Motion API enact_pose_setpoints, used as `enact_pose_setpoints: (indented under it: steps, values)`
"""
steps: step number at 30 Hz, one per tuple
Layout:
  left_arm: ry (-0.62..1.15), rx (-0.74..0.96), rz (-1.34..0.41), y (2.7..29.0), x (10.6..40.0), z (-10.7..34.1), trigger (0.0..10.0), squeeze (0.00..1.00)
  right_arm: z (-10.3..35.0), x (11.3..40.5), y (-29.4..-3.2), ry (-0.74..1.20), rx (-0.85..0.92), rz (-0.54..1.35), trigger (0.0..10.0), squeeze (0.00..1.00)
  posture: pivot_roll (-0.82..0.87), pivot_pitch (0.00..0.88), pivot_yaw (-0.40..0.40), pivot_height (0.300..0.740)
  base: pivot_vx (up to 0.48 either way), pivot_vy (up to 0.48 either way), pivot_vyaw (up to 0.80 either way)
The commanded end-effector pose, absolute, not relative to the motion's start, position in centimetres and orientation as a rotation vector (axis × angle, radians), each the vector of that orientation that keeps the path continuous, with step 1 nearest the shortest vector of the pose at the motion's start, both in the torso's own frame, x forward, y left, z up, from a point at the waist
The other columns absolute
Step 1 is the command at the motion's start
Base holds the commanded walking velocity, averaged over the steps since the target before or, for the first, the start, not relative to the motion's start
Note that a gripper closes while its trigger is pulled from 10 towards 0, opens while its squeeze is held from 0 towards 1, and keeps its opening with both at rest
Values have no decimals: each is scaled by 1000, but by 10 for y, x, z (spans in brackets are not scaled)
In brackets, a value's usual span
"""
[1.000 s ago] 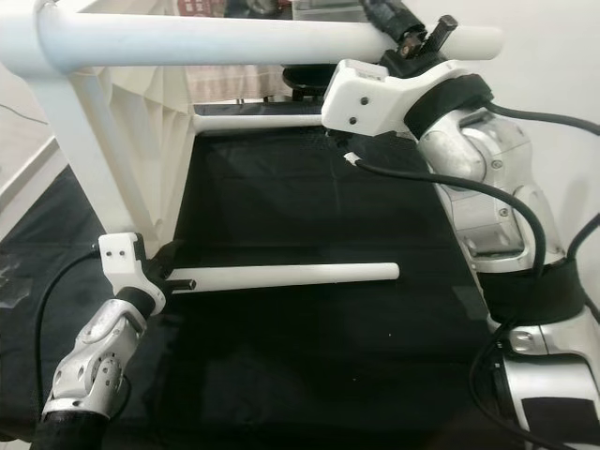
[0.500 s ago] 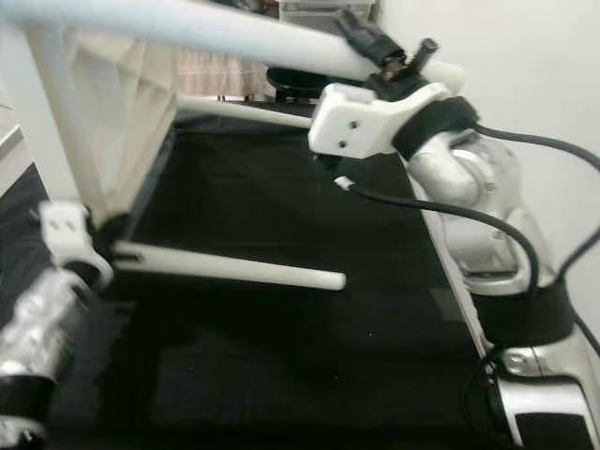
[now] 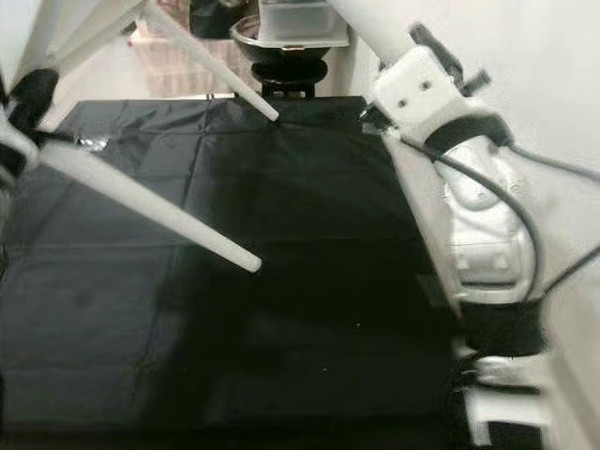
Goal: Building children table
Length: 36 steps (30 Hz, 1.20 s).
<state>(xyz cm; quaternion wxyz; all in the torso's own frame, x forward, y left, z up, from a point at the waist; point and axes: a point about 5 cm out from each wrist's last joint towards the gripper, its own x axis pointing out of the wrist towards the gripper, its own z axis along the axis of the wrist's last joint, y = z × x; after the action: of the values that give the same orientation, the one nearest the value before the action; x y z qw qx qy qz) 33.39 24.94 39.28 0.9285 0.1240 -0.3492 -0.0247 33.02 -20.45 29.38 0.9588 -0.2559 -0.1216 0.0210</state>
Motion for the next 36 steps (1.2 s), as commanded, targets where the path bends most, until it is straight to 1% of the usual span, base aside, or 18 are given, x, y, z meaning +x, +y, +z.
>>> enact_pose_setpoints:
  steps: [1,2,3,5,6,7,9,11,16,17,19,20,23,26,29,32,33,36]
  values:
    - [-861,263,-2,262,310,430,10000,0,225,332,-218,95,-331,24,0,0,-29,126,65,740,0,0,0]
    - [-866,274,-22,257,311,433,10000,0,211,329,-210,139,-271,50,0,0,-26,127,72,740,0,0,0]
    - [-866,274,-22,257,311,433,10000,0,211,329,-210,139,-271,50,0,0,-26,127,72,740,0,0,0]
    - [-867,283,-47,251,312,435,10000,0,196,326,-197,191,-197,87,0,0,-21,129,75,740,0,0,0]
    - [-867,283,-47,251,312,435,10000,0,196,326,-197,191,-197,87,0,0,-21,129,75,740,0,0,0]
    - [-861,277,-63,248,313,434,10000,0,191,323,-183,214,-174,137,0,0,-21,130,78,740,0,0,0]
    - [-853,263,-77,244,315,431,10000,0,189,321,-175,222,-170,175,0,0,-20,132,77,740,0,0,0]
    - [-849,258,-83,243,315,430,10000,0,189,321,-172,225,-169,186,0,0,-20,132,77,740,0,0,0]
    - [-785,212,-113,234,320,406,10000,0,189,314,-148,255,-124,306,0,0,-26,132,85,740,0,0,0]
    - [-761,196,-117,231,322,396,10000,0,191,313,-141,239,-116,337,10000,0,-29,132,85,740,0,0,0]
    - [-739,179,-127,228,324,387,10000,0,193,311,-135,226,-108,365,10000,0,-29,132,85,740,0,0,0]
    - [-707,167,-141,223,326,374,10000,1000,195,310,-131,204,-92,377,10000,1000,-34,131,87,740,0,0,0]
    - [-646,136,-176,213,328,349,10000,1000,198,309,-128,162,-72,385,10000,1000,-34,131,87,740,0,0,0]
    - [-624,118,-178,211,328,340,10000,1000,199,308,-131,147,-73,377,10000,1000,-40,129,89,740,0,0,0]
    - [-585,80,-173,206,327,323,10000,1000,199,305,-139,116,-79,361,10000,1000,-44,126,89,740,0,0,0]
    - [-492,33,-171,196,322,289,10000,1000,195,294,-156,103,-83,342,10000,1000,-52,122,87,740,0,0,0]
    - [-492,33,-171,196,322,289,10000,1000,195,294,-156,103,-83,342,10000,1000,-52,122,87,740,0,0,0]
    - [-384,8,-183,184,315,253,10000,1000,185,283,-168,120,-73,330,10000,1000,-64,115,85,740,0,0,0]
